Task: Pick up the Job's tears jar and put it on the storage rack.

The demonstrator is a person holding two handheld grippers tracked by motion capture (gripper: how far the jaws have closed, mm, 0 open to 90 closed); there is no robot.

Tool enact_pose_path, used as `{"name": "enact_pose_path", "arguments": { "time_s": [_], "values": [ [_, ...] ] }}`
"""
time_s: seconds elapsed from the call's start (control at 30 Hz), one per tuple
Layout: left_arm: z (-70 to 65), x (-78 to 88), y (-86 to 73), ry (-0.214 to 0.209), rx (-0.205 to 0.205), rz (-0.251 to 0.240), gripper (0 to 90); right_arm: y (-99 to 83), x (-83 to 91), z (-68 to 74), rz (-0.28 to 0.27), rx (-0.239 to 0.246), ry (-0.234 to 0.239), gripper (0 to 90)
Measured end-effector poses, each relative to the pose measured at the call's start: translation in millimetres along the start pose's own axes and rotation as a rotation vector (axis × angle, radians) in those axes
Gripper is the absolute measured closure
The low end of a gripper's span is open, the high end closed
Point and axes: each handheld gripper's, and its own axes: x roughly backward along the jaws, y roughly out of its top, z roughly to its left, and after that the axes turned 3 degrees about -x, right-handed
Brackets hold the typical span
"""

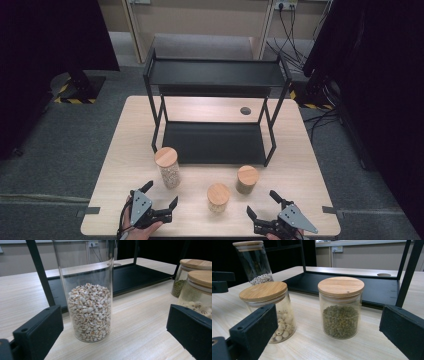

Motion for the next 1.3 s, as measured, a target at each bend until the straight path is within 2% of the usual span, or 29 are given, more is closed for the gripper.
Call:
{"name": "enact_pose_path", "arguments": {
  "time_s": [0.63, 0.9, 1.1, 1.3],
  "values": [
    [0.3, -2.4, 0.0, 0.020, 0.012, 0.004, 0.1, -0.6, -0.3, 1.4, -0.006, -0.003, -0.002, 2.0],
    [3.6, -11.6, 4.6, 0.036, 0.028, 0.012, 0.2, -1.1, -0.9, 1.0, -0.008, -0.009, -0.003, 2.0],
    [5.6, -17.0, 7.8, 0.023, 0.034, 0.025, 0.3, -1.5, -0.7, 0.0, -0.012, -0.015, -0.009, 2.0],
    [7.6, -21.6, 13.9, 0.030, 0.033, 0.019, 0.5, -1.6, -0.9, 0.2, -0.013, -0.014, -0.010, 2.0]
  ]
}}
